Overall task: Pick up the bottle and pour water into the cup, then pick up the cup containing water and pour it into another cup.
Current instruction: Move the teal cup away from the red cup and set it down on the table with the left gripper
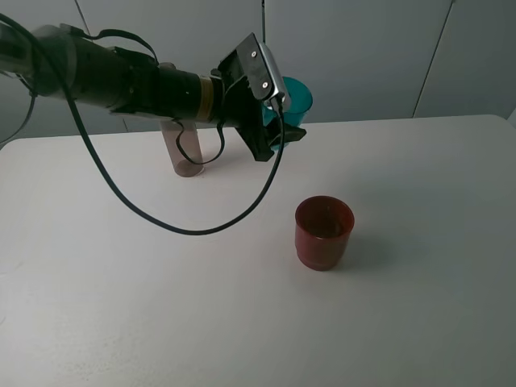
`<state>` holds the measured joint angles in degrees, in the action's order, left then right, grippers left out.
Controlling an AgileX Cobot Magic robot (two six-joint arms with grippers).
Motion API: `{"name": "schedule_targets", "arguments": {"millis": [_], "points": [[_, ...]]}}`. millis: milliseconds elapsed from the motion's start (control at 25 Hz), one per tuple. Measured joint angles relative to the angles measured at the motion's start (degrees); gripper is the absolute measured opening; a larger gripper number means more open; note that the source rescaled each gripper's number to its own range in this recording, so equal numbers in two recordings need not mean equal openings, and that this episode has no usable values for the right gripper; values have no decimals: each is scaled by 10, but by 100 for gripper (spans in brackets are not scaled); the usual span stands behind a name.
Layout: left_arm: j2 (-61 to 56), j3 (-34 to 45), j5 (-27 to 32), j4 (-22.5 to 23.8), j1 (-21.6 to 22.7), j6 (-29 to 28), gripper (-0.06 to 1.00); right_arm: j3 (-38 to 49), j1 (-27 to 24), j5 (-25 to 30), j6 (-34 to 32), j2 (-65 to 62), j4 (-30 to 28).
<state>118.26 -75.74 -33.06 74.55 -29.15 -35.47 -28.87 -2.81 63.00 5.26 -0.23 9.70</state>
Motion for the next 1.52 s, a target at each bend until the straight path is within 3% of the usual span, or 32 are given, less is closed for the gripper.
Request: {"name": "schedule_targets", "arguments": {"millis": [280,640,840,1520], "points": [[61,-1,-63,-72,20,12,8,0,0,0,0,0,0],[144,-1,-122,-160,28,93,8,0,0,0,-3,0,0],[175,-17,-163,-207,28,102,8,0,0,0,-3,0,0],[217,-29,-167,-251,28,131,8,0,0,0,-3,0,-1]]}}
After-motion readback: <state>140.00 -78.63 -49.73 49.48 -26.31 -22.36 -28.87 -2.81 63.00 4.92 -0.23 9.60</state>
